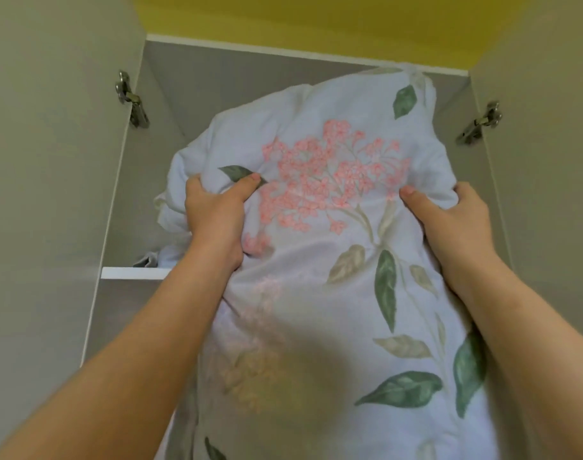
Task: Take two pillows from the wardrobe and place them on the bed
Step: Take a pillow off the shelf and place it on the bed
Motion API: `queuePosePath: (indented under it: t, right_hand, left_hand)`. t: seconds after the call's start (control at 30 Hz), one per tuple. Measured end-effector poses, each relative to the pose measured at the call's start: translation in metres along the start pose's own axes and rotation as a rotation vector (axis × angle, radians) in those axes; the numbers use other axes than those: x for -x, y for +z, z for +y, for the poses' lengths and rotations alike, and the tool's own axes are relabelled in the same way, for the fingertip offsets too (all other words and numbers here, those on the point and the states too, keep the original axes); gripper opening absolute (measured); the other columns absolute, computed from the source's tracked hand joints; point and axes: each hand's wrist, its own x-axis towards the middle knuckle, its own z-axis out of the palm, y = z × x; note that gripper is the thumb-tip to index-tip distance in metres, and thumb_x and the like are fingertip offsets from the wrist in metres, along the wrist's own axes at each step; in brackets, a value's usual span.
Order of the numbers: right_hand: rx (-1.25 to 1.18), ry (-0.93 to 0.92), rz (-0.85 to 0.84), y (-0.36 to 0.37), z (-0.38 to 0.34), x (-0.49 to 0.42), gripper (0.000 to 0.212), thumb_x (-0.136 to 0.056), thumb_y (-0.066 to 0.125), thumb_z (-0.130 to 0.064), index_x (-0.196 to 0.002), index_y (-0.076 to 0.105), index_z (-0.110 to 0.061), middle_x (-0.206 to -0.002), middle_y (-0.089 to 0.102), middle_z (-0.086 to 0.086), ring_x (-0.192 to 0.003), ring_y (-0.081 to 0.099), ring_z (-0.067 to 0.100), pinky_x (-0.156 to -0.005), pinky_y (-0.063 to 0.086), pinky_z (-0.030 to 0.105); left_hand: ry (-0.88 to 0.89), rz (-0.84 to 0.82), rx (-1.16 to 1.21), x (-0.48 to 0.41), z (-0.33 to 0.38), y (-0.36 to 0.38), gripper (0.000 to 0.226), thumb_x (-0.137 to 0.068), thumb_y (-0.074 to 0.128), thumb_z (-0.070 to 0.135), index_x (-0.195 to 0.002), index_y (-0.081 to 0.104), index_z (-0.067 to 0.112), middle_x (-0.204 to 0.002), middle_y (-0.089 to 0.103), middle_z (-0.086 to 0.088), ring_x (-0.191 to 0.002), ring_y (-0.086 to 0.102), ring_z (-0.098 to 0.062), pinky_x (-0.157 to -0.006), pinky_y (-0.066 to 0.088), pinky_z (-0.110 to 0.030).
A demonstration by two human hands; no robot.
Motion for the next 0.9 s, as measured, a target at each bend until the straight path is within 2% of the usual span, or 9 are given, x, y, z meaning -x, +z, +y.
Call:
queuePosePath:
  t: [0.1, 0.2, 0.33, 0.47, 0.63, 0.8, 0.9]
  right_hand:
    - [0.01, 0.061, 0.008, -0.015, 0.026, 0.021, 0.023, -0.074, 0.071, -0.038, -0.072, 0.05, -0.028, -0.078, 0.06, -0.012, -0.071, 0.057, 0.004, -0.06, 0.042, 0.024]
    - [-0.001, 0.137, 0.0, -0.034, 0.05, 0.041, 0.019, -0.075, 0.071, -0.037, -0.075, 0.053, -0.03, -0.081, 0.062, -0.014, -0.075, 0.059, 0.002, -0.062, 0.043, 0.022]
    - [0.012, 0.248, -0.026, -0.065, 0.084, 0.068, 0.019, -0.073, 0.072, -0.038, -0.077, 0.054, -0.032, -0.085, 0.063, -0.015, -0.08, 0.061, 0.005, -0.068, 0.046, 0.025]
    - [0.029, 0.347, -0.051, -0.09, 0.111, 0.096, 0.021, -0.073, 0.073, -0.037, -0.076, 0.053, -0.03, -0.083, 0.063, -0.013, -0.077, 0.061, 0.005, -0.064, 0.045, 0.025]
    - [0.068, 0.449, -0.065, -0.117, 0.139, 0.13, 0.021, -0.074, 0.072, -0.037, -0.077, 0.053, -0.03, -0.084, 0.064, -0.012, -0.077, 0.062, 0.006, -0.066, 0.046, 0.025]
    - [0.1, 0.545, -0.067, -0.141, 0.161, 0.168, 0.019, -0.076, 0.07, -0.036, -0.079, 0.052, -0.032, -0.084, 0.064, -0.016, -0.07, 0.063, -0.004, -0.063, 0.046, 0.02]
    - [0.147, 0.628, -0.074, -0.152, 0.176, 0.193, 0.018, -0.075, 0.069, -0.04, -0.079, 0.052, -0.035, -0.087, 0.064, -0.015, -0.081, 0.064, 0.005, -0.073, 0.05, 0.029]
  left_hand:
    - [-0.025, -0.005, -0.05, 0.02, -0.022, -0.003, 0.048, -0.063, 0.079, 0.024, -0.101, 0.05, 0.023, -0.097, 0.062, 0.004, -0.089, 0.063, -0.016, -0.072, 0.055, -0.031]
    - [-0.066, -0.017, -0.115, 0.041, -0.044, -0.002, 0.053, -0.062, 0.079, 0.027, -0.105, 0.049, 0.022, -0.104, 0.062, 0.001, -0.093, 0.063, -0.019, -0.078, 0.055, -0.037]
    - [-0.1, -0.001, -0.191, 0.076, -0.078, -0.003, 0.055, -0.062, 0.079, 0.028, -0.109, 0.05, 0.02, -0.097, 0.062, 0.006, -0.092, 0.063, -0.018, -0.075, 0.056, -0.035]
    - [-0.163, 0.023, -0.277, 0.112, -0.11, -0.008, 0.063, -0.061, 0.079, 0.031, -0.115, 0.049, 0.018, -0.108, 0.061, -0.002, -0.097, 0.06, -0.023, -0.085, 0.054, -0.042]
    - [-0.199, 0.039, -0.343, 0.156, -0.142, -0.017, 0.069, -0.059, 0.079, 0.035, -0.118, 0.047, 0.017, -0.107, 0.06, 0.001, -0.093, 0.06, -0.016, -0.08, 0.053, -0.032]
    - [-0.266, 0.032, -0.368, 0.193, -0.174, -0.026, 0.067, -0.056, 0.078, 0.035, -0.114, 0.047, 0.02, -0.102, 0.059, 0.007, -0.09, 0.059, -0.009, -0.074, 0.051, -0.026]
    - [-0.342, 0.015, -0.396, 0.213, -0.197, -0.037, 0.068, -0.053, 0.077, 0.042, -0.111, 0.047, 0.026, -0.1, 0.057, 0.014, -0.088, 0.057, -0.004, -0.07, 0.047, -0.021]
